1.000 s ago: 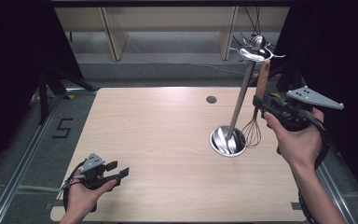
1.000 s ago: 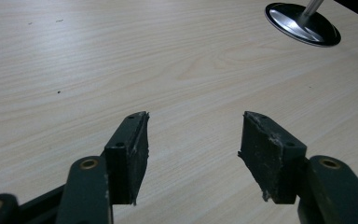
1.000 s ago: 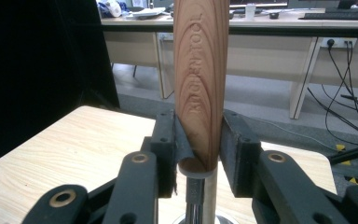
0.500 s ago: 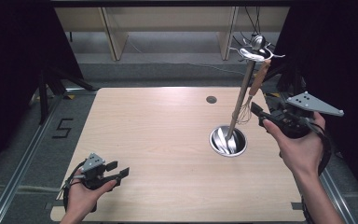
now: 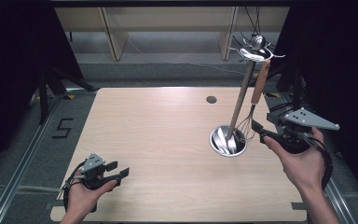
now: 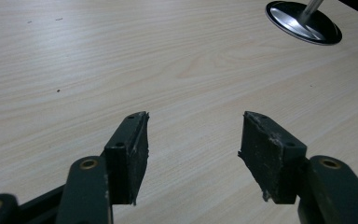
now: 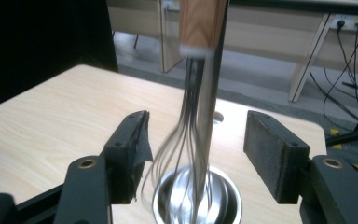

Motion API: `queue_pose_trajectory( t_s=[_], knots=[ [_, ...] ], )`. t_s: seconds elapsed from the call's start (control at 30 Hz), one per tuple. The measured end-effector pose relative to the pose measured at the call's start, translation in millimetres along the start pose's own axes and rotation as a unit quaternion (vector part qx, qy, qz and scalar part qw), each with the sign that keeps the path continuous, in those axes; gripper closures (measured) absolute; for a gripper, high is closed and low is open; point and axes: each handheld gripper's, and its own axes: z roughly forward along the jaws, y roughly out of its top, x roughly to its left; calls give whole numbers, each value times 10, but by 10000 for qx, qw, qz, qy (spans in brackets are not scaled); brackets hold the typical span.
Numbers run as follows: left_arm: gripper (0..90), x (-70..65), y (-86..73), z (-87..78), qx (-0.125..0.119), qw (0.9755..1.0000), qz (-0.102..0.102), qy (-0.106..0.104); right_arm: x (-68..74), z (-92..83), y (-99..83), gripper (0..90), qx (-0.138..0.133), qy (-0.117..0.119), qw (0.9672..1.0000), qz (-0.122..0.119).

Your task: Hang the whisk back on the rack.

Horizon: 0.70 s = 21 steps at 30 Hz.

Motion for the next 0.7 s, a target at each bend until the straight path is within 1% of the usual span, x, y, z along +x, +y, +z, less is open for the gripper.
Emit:
queue_pose_trajectory(
  t_s=[0.03, 0.1, 0.13, 0.17, 0.23, 0.27, 0.3, 0.33, 0.37, 0.4, 0.43, 0.47, 0.5, 0.53, 0.57, 0.6, 0.63, 0.67, 0.7],
  knots=[
    [408, 1, 0, 1, 9, 10000, 12, -8, 0, 10, -72, 406, 29, 28, 10000, 80],
    [408, 3, 0, 2, 11, 10000, 26, -10, -5, 10, -104, 406, 65, 19, 9999, 112],
    [408, 3, -1, 2, 15, 10000, 23, -1, -2, 6, -136, 406, 115, -4, 9997, 193],
    [408, 0, -3, -1, 36, 10000, -1, 44, -32, 18, -197, 405, 127, -3, 9998, 156],
    [408, 1, -4, 1, 27, 10000, -10, 31, -48, 23, -227, 405, 140, -20, 9998, 110],
    [408, 1, -4, 1, 31, 10000, -8, 36, -35, 15, -257, 405, 229, 9, 9993, 279],
    [408, 2, -4, 2, 37, 10000, -5, 39, -61, 40, -323, 405, 212, 35, 9995, 242],
    [408, 4, -4, 6, 47, 10000, 7, 34, -66, 42, -345, 405, 255, 18, 9993, 265],
    [408, -1, -4, 9, 33, 10000, -18, 32, -66, 36, -379, 404, 337, 12, 9988, 351],
    [407, -1, -4, 9, 33, 10000, -18, 32, -66, 36, -379, 404, 337, 12, 9988, 351],
    [408, 6, -1, 8, 39, 10000, 67, 23, -108, 62, -434, 402, 322, -36, 9993, 165],
    [407, 6, -1, 8, 39, 10000, 67, 23, -108, 62, -434, 402, 322, -36, 9993, 165],
    [407, 8, -2, 10, 40, 10000, 73, 20, -100, 61, -498, 400, 421, 3, 9985, 357],
    [407, 8, -2, 10, 40, 10000, 73, 20, -100, 61, -498, 400, 421, 3, 9985, 357],
    [407, 7, -3, 6, 68, 10000, 60, 42, -115, 81, -559, 398, 451, 5, 9983, 372],
    [407, 7, -3, 6, 68, 10000, 60, 42, -115, 81, -559, 398, 451, 5, 9983, 372],
    [407, 7, -6, 11, 71, 10000, 21, 11, -124, 98, -621, 398, 523, -20, 9977, 420],
    [407, 7, -6, 11, 71, 10000, 21, 11, -124, 98, -621, 398, 523, -20, 9977, 420],
    [407, 4, -5, 10, 74, 10000, 26, 36, -138, 107, -679, 397, 573, -27, 9975, 417]
  ],
)
